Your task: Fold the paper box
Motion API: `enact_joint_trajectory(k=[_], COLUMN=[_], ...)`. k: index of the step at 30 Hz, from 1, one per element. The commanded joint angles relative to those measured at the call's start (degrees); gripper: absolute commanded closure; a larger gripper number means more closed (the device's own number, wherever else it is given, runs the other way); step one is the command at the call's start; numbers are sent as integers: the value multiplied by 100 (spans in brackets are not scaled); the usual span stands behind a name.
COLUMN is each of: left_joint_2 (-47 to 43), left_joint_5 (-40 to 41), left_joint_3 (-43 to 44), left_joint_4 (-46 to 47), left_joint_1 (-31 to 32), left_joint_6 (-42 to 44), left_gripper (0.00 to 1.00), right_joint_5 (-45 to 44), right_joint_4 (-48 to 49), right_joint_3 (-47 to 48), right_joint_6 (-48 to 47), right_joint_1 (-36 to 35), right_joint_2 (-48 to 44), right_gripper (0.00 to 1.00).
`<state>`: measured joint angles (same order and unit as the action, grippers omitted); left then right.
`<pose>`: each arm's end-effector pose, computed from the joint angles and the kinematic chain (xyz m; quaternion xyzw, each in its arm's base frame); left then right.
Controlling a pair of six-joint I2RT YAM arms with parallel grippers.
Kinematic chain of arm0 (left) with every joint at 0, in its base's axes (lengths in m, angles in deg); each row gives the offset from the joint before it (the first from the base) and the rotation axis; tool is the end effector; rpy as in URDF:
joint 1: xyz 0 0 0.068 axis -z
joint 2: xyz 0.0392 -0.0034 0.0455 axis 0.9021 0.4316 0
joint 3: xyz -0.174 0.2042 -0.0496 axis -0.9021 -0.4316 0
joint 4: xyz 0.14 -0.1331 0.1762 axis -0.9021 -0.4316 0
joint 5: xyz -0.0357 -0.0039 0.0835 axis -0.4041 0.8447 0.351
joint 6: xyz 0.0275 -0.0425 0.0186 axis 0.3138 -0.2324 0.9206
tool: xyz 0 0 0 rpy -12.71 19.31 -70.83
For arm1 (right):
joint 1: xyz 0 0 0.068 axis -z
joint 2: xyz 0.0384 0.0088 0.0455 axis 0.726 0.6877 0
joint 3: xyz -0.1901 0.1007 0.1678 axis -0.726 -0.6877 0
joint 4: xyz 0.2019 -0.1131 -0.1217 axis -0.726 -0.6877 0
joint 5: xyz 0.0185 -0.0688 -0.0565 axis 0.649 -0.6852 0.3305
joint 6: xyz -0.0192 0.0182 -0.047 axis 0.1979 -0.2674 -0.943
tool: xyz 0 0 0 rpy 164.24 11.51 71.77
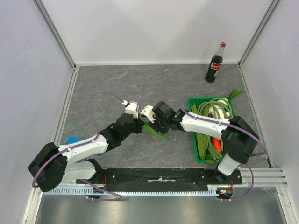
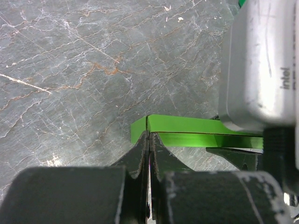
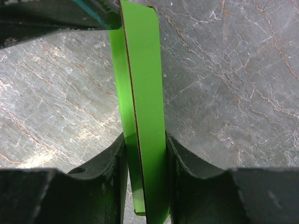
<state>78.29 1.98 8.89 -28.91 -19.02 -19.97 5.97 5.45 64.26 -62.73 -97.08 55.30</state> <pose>0.1757 -0.1673 0.1978 0.0889 0.8530 -0.2194 0.4651 0.2143 0.2640 0.1996 -0.4393 0.8497 0.1447 0.2529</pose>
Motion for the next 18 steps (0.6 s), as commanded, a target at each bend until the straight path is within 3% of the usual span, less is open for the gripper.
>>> enact_joint_trajectory(k=[1,8,18], left_joint_2=[48,171,443], left_joint_5=[-30,207,489], left_joint_3=[-197,206,585], left_joint_4=[-349,-841,-1404], left_joint_1=[109,117,188], left_joint_6=[-166,-430,-641], left_gripper=[98,98,98], right_joint_5=[-313,-331,-577], right_joint_4=[435,216,-398], right_joint_3=[104,139,-291], right_joint_6=[129,585,1781], right_joint_1=[16,34,130], right_joint_2=[-46,-352,-1345], right_gripper=[59,35,25])
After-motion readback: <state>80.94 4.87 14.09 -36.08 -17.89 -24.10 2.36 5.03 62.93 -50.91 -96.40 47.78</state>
